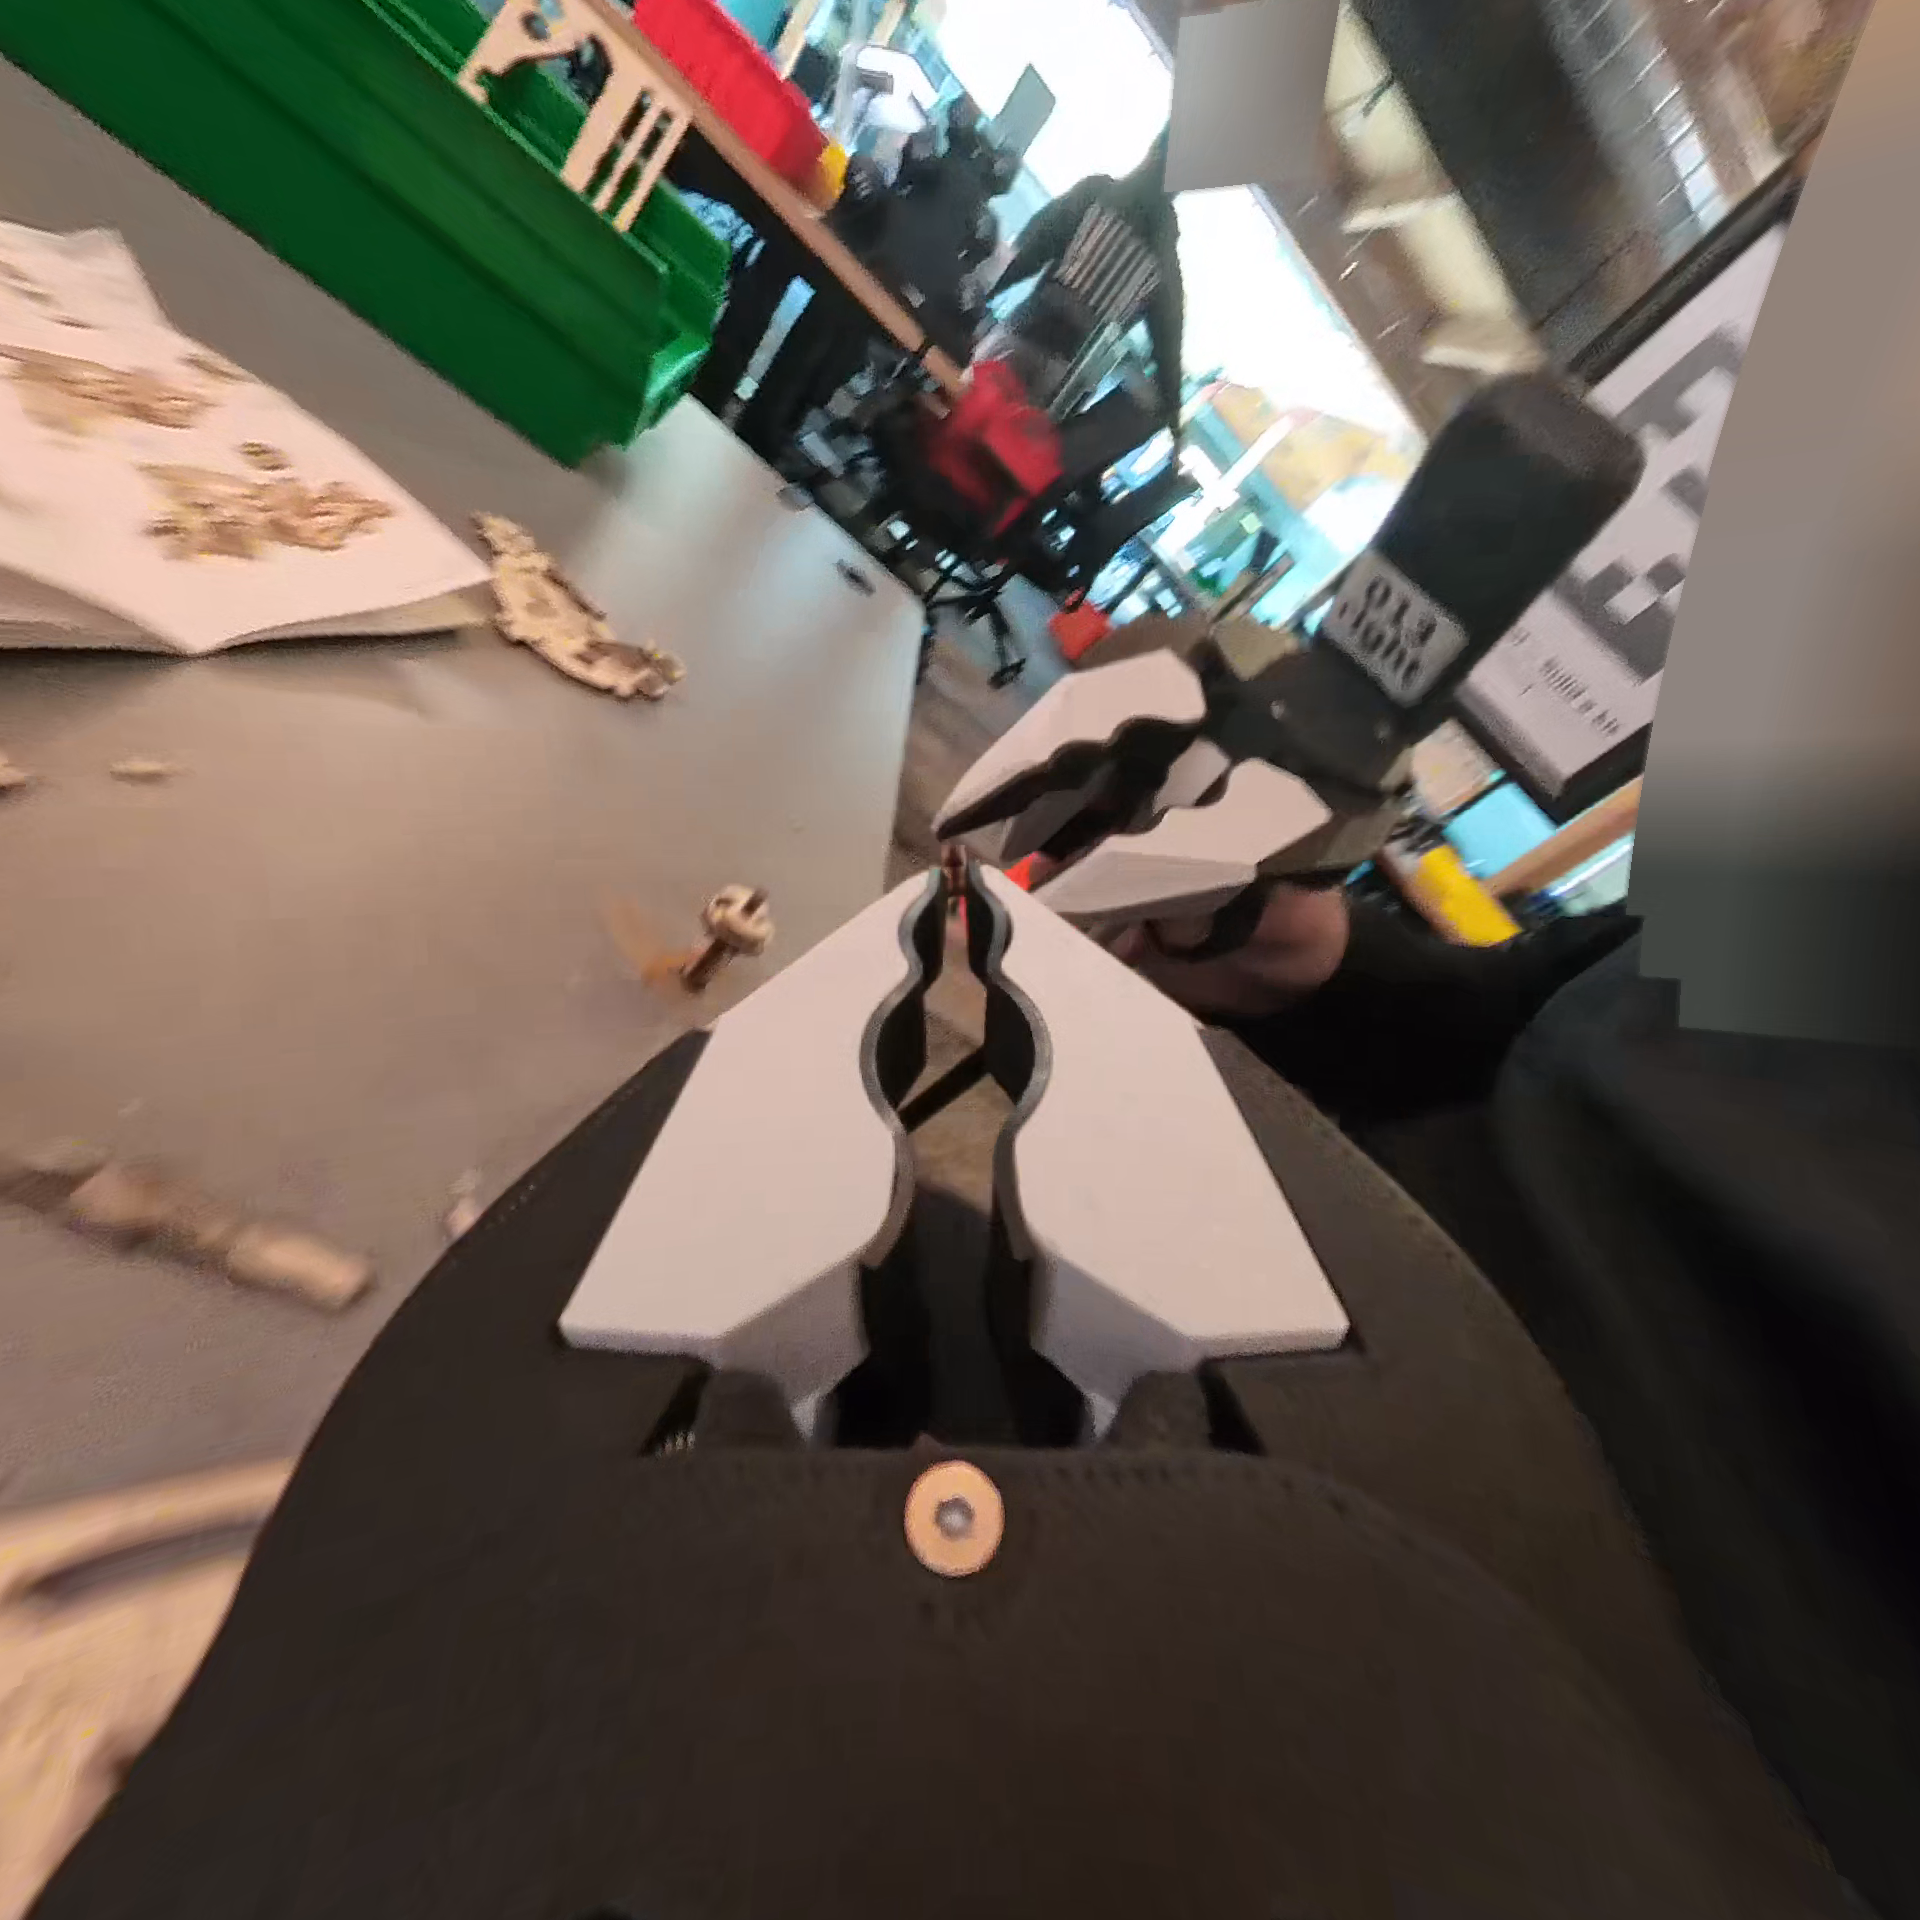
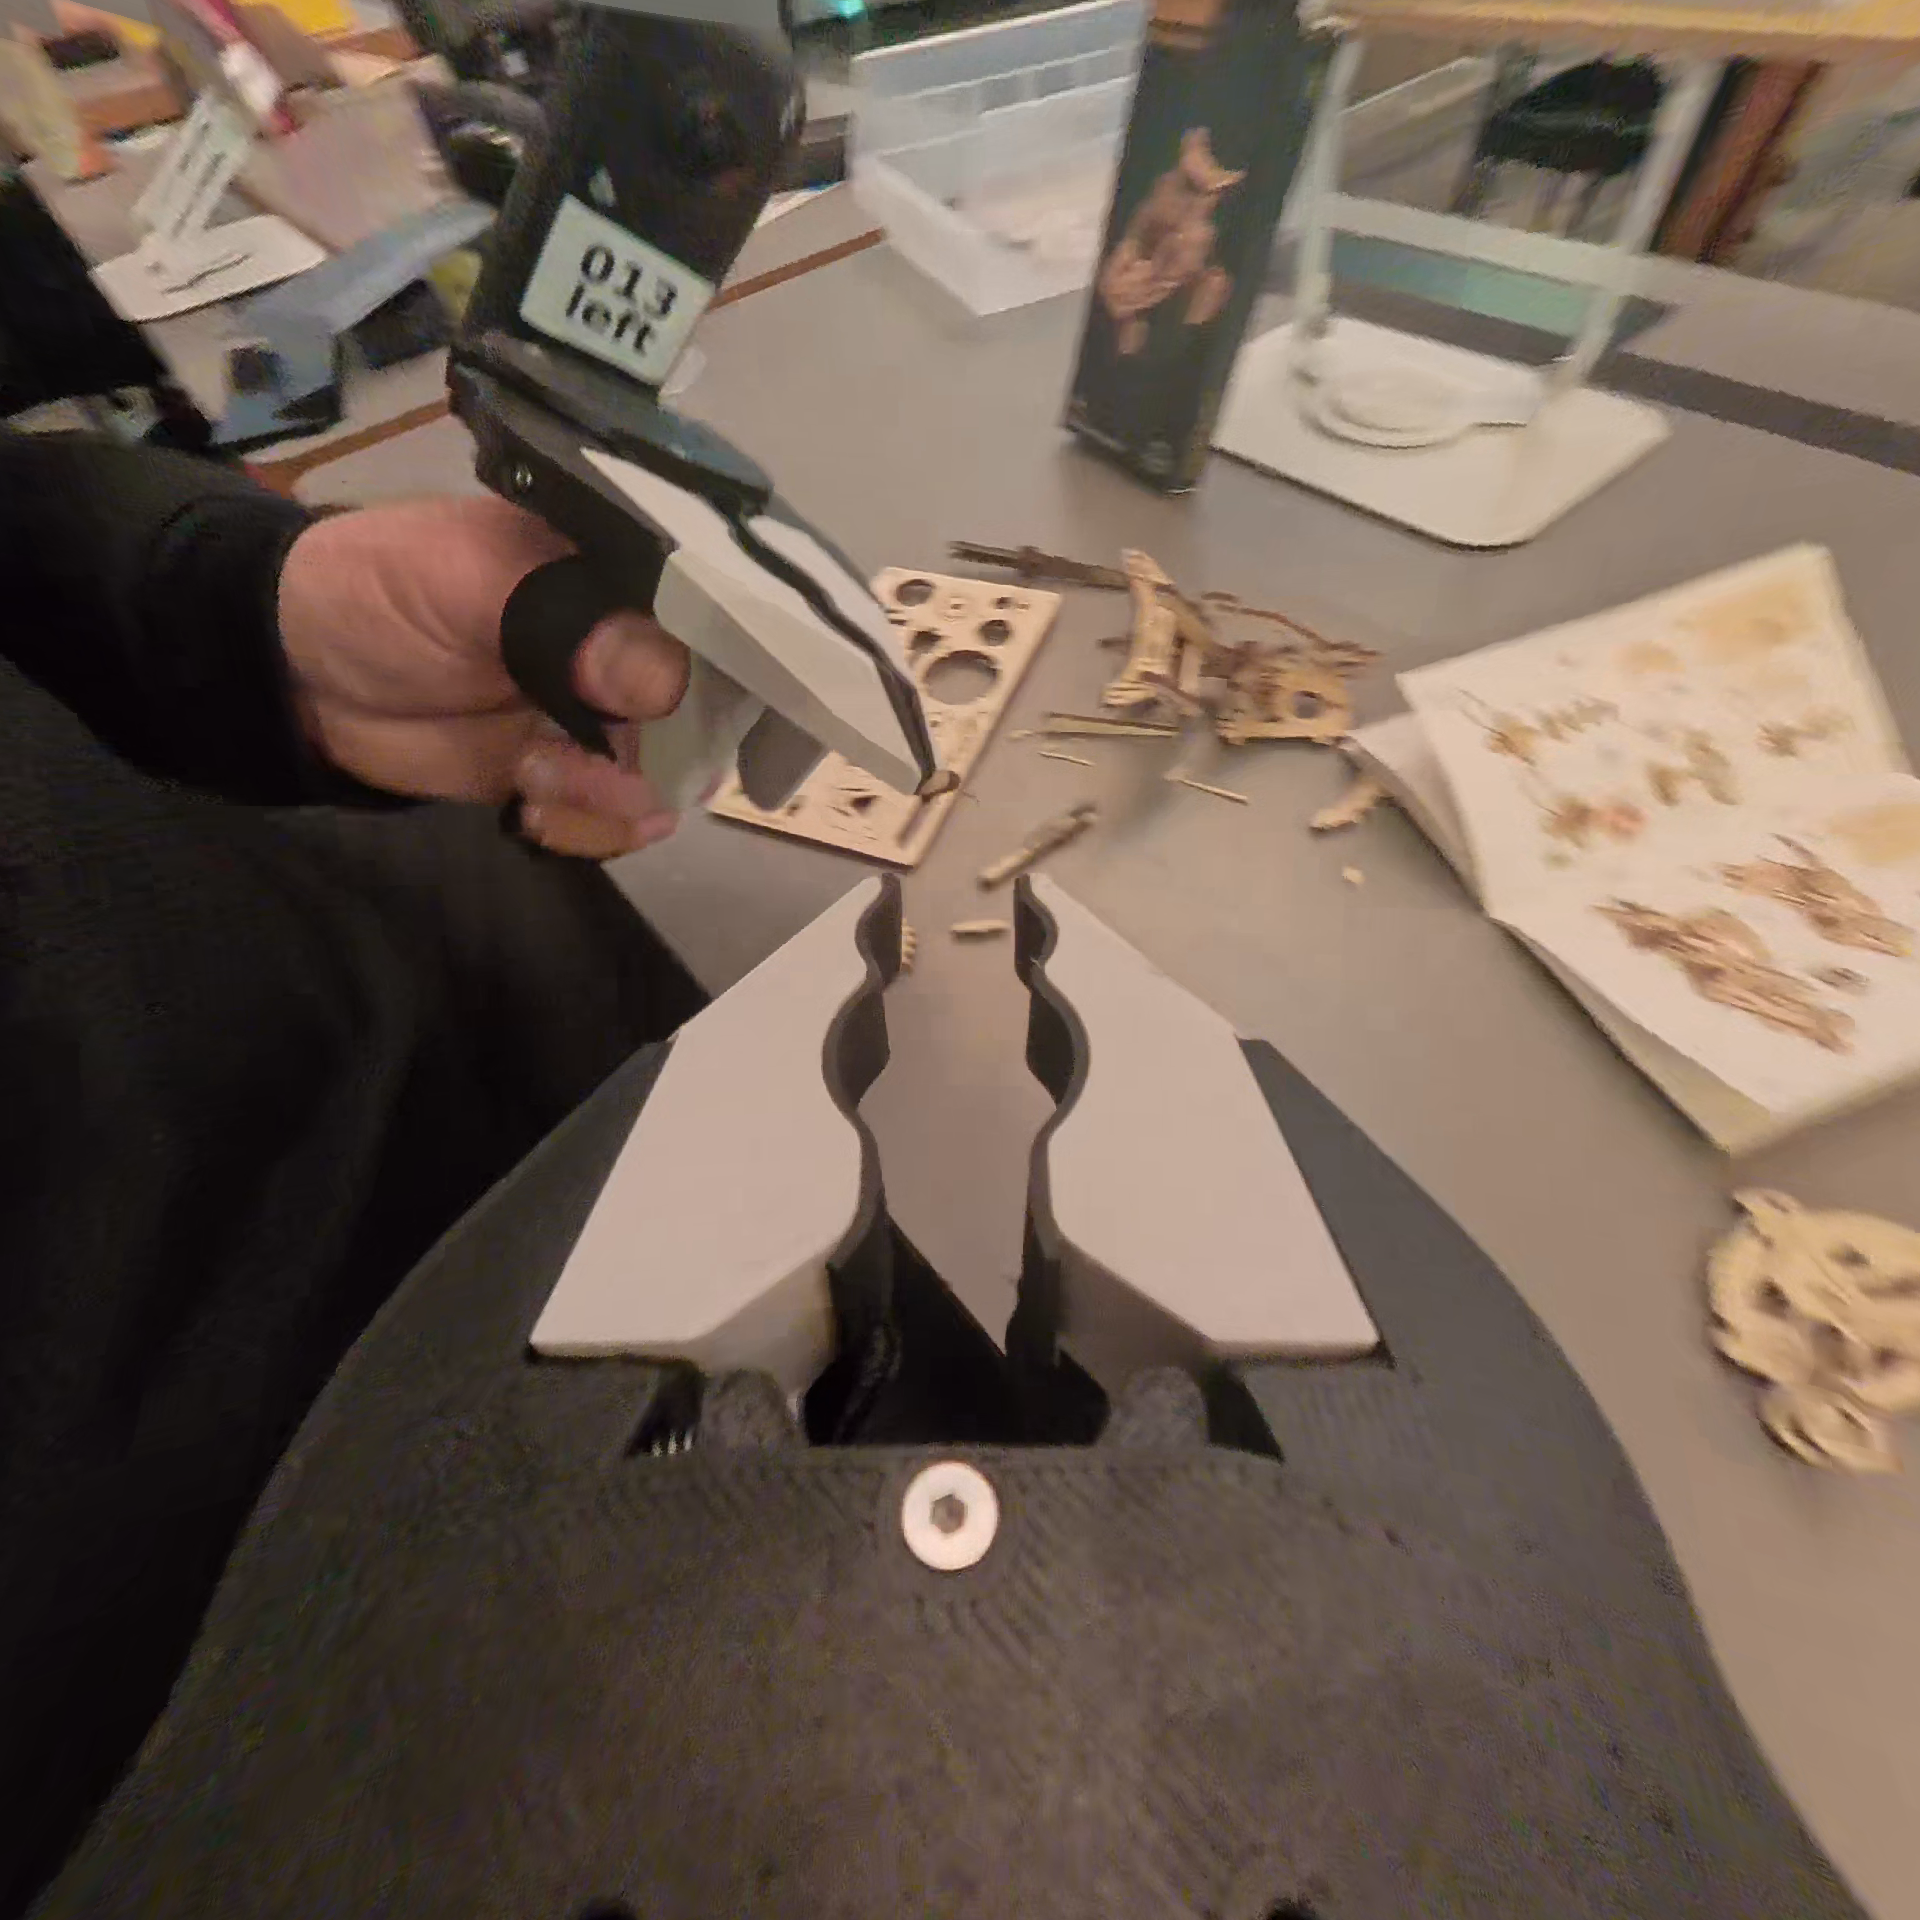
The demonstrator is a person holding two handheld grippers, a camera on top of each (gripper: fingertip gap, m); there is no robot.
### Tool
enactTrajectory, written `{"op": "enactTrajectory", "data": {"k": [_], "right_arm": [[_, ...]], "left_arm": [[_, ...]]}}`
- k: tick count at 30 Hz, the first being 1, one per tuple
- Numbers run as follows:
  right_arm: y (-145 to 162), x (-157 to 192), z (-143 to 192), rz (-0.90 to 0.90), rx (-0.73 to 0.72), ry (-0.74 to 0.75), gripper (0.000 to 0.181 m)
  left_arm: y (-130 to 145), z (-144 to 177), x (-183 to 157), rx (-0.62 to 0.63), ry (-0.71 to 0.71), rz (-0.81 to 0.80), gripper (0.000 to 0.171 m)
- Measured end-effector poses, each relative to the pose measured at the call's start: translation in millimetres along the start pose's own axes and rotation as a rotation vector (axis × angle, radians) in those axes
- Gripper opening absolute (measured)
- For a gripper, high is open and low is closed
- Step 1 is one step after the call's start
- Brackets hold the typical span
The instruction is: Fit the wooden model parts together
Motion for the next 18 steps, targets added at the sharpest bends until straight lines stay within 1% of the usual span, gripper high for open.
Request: {"op": "enactTrajectory", "data": {"k": [3, 7, 10, 13, 18], "right_arm": [[2, -15, 16, 0.030, -0.051, 0.110, 0.019], [-7, -24, 21, 0.114, -0.116, 0.220, 0.018], [-11, -34, 21, 0.137, -0.155, 0.278, 0.020], [-12, -41, 23, 0.161, -0.188, 0.341, 0.016], [-13, -41, 19, 0.202, -0.216, 0.364, 0.009]], "left_arm": [[-10, -32, 7, -0.125, 0.122, 0.120, 0.001], [-18, -60, 14, -0.244, 0.243, 0.280, 0.001], [-23, -67, 20, -0.297, 0.267, 0.338, 0.002], [-26, -69, 22, -0.343, 0.276, 0.365, 0.002], [-27, -70, 24, -0.364, 0.284, 0.398, 0.001]]}}
Point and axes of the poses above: each gripper's, where its closed fingertips meet, z back along the fingers, y out of its underside, x = y × z across the jaws, the point moved 7 cm from there along z, back along the fingers, and after that the axes turned 8 degrees about y, right-handed, at the moved point
